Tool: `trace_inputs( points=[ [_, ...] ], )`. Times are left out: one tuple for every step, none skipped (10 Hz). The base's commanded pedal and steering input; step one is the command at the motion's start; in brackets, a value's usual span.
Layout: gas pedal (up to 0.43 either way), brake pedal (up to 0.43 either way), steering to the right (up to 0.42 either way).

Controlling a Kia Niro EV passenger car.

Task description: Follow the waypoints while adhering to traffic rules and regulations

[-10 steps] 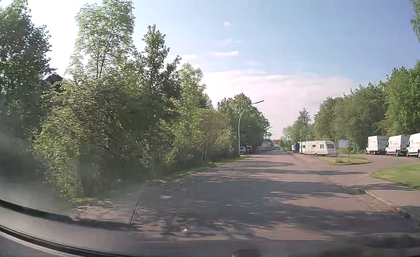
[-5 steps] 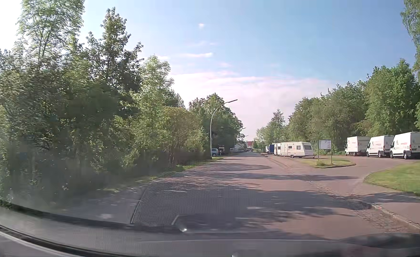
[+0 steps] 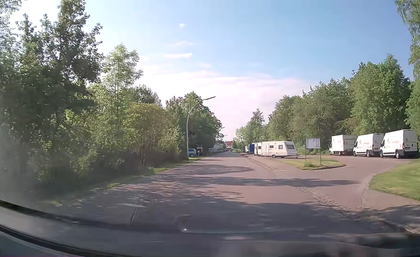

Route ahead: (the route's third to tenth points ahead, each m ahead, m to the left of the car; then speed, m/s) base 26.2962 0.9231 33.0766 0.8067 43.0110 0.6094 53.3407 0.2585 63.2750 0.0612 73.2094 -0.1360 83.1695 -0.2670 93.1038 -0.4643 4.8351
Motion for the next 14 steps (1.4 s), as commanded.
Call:
trace_inputs(
  points=[
    [0.008, 0.024, 0.078],
    [0.008, 0.11, 0.065],
    [0.008, 0.122, 0.06],
    [0.008, 0.122, 0.06],
    [0.008, 0.122, 0.057],
    [0.008, 0.116, 0.049],
    [0.008, 0.098, 0.042],
    [0.008, 0.055, 0.032],
    [0.008, 0.0, 0.025],
    [0.008, 0.0, 0.022],
    [0.008, 0.0, 0.021],
    [0.008, 0.0, 0.019],
    [0.008, 0.0, 0.018],
    [0.028, 0.0, 0.016]
  ],
)
